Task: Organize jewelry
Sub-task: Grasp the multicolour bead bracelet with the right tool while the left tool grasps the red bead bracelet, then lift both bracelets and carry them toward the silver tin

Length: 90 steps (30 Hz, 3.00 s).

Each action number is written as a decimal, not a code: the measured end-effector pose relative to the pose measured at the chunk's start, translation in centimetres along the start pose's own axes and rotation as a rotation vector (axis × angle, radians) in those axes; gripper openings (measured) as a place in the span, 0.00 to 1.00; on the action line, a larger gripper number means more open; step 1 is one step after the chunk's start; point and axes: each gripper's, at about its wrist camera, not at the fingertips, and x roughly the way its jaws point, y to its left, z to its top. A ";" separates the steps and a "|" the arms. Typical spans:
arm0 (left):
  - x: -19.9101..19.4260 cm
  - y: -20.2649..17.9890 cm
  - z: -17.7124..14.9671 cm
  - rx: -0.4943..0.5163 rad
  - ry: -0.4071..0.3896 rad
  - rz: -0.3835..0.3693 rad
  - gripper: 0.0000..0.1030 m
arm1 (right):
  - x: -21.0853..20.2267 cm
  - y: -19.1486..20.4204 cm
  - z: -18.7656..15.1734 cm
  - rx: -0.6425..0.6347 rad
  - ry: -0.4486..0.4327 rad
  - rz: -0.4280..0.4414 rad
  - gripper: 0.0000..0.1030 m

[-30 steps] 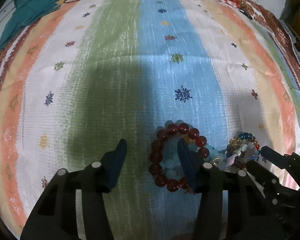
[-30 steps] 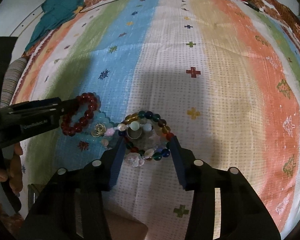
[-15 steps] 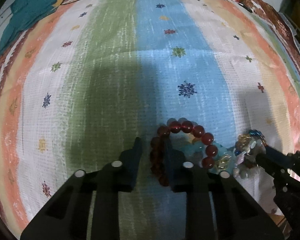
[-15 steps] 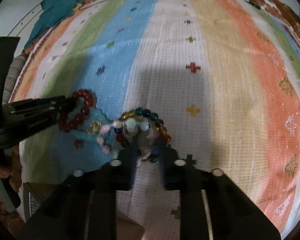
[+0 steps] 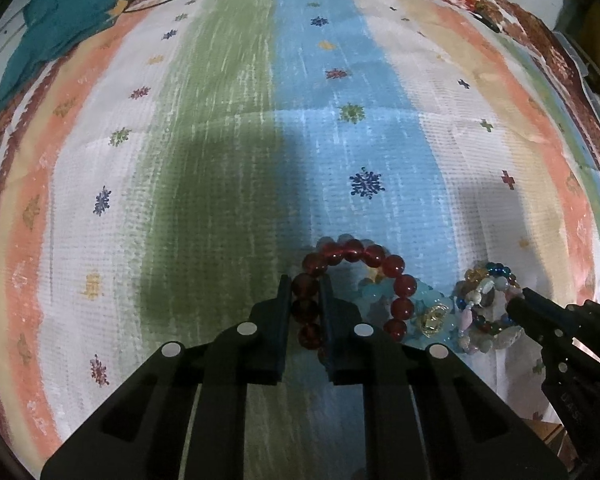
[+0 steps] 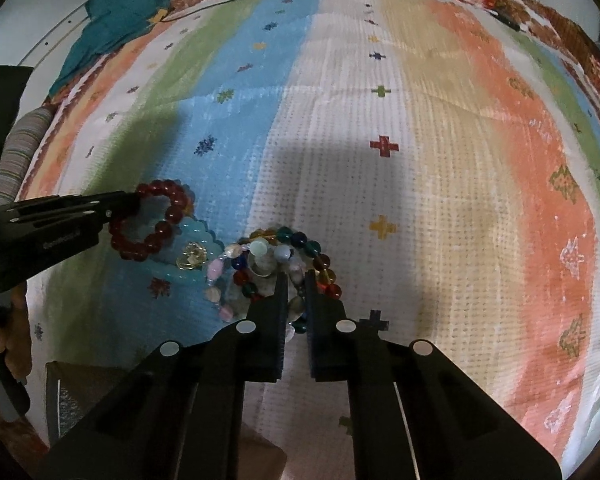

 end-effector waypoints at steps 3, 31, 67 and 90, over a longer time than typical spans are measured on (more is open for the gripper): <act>-0.3 0.1 -0.2 0.001 -0.005 0.009 0.12 | -0.6 0.0 0.1 -0.003 -0.015 -0.012 0.09; -7.9 -3.1 -1.4 0.037 -0.202 0.012 0.12 | -5.8 1.2 -0.4 -0.008 -0.184 -0.011 0.09; -16.8 -5.4 -7.5 0.052 -0.353 -0.103 0.12 | -13.6 3.2 -4.4 -0.047 -0.409 -0.012 0.09; -18.7 -4.8 -11.7 0.047 -0.364 -0.158 0.12 | -15.0 4.1 -7.3 -0.065 -0.422 -0.010 0.09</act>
